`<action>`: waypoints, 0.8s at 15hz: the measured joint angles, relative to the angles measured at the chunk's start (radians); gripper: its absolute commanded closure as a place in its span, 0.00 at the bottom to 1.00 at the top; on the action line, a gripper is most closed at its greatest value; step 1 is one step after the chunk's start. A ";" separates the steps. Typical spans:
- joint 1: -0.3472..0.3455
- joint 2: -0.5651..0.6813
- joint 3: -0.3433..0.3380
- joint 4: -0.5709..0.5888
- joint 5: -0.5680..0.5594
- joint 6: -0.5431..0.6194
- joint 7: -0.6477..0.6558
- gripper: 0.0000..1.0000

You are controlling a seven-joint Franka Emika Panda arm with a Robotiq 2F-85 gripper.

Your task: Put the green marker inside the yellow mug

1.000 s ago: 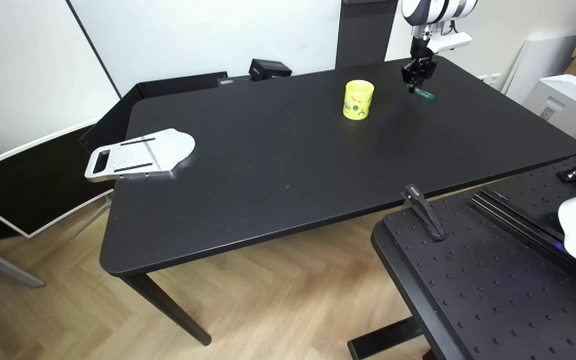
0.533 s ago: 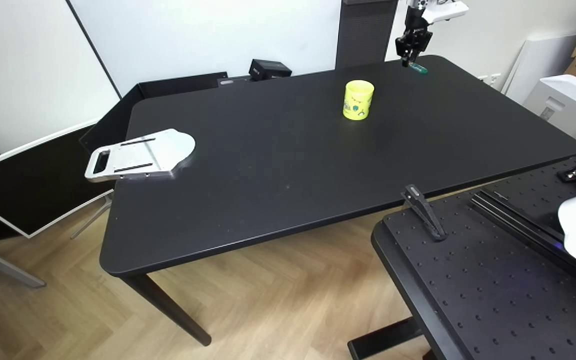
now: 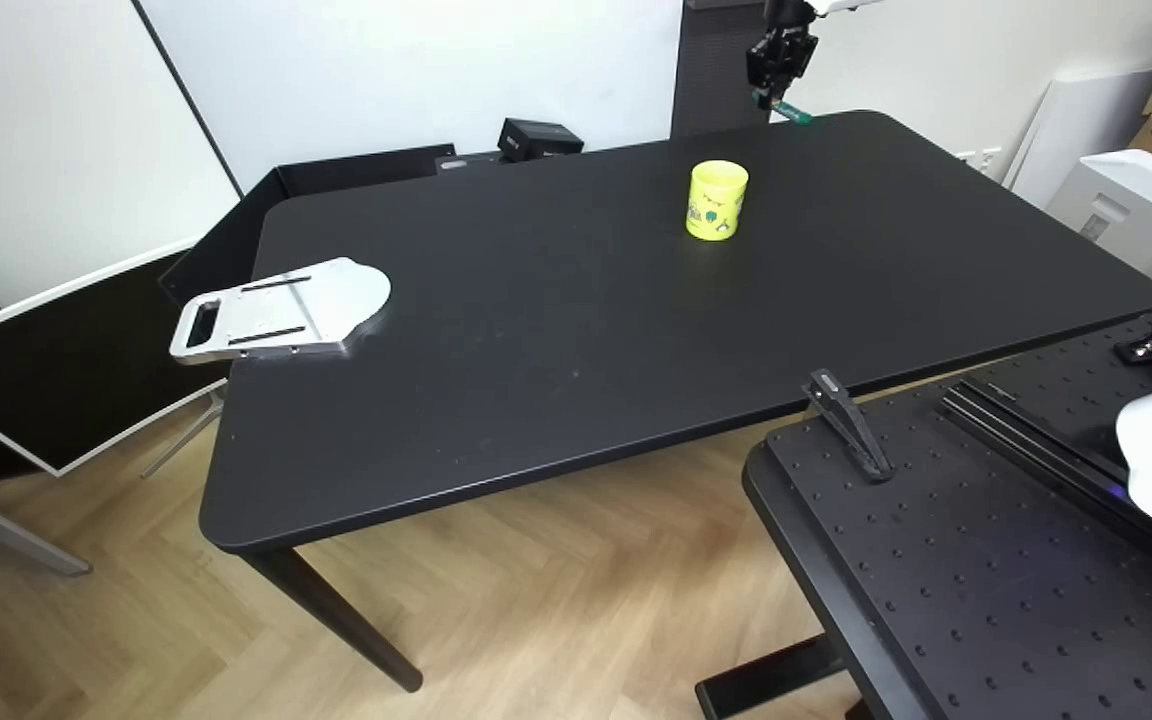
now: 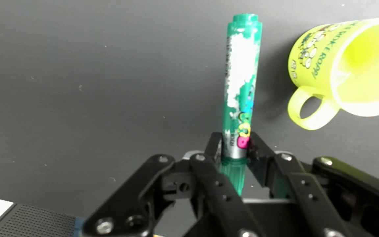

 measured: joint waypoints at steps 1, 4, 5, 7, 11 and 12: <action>0.005 -0.007 0.012 -0.006 0.000 -0.007 -0.011 0.94; 0.018 -0.031 0.046 -0.027 0.001 -0.052 -0.035 0.94; 0.024 -0.038 0.052 -0.032 0.001 -0.065 -0.036 0.94; 0.034 -0.046 0.060 -0.039 0.001 -0.087 -0.036 0.94; 0.045 -0.047 0.066 -0.039 0.002 -0.143 -0.039 0.94; 0.047 -0.047 0.067 -0.039 0.002 -0.141 -0.039 0.94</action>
